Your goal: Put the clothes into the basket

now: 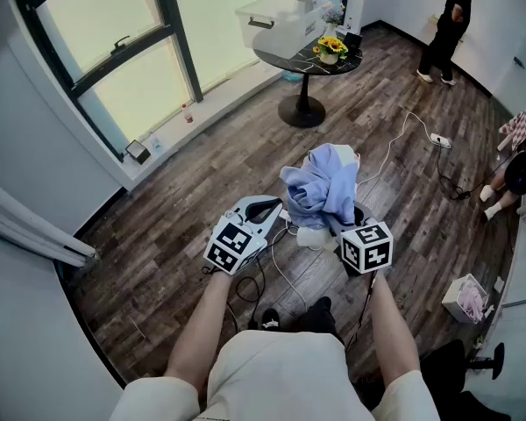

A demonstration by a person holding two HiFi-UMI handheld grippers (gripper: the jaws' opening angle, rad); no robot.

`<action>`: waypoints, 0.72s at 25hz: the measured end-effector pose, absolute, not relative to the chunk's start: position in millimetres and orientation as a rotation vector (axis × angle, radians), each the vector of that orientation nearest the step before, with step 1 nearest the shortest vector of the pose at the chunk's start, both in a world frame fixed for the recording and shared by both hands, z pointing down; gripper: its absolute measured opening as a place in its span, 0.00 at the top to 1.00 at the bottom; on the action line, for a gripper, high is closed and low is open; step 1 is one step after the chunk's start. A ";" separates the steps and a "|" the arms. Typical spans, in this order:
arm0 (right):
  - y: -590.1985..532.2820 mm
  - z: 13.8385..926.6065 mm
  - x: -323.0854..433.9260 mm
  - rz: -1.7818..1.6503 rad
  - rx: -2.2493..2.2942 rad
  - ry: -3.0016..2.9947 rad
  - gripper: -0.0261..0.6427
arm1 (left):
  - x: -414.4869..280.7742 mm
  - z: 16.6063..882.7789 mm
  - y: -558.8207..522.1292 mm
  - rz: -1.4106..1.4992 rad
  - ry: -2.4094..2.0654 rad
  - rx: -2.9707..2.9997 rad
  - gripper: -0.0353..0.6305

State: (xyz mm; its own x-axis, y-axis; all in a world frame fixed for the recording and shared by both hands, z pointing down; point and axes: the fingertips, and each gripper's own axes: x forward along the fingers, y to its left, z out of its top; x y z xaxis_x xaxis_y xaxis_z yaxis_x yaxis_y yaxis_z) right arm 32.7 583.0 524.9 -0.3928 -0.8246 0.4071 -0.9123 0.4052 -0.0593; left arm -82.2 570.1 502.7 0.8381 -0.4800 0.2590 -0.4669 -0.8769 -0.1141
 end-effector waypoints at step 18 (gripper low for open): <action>588.9 520.8 27.9 0.402 1.488 -2.376 0.71 | -87.0 498.9 570.0 -0.434 0.768 -2.973 0.92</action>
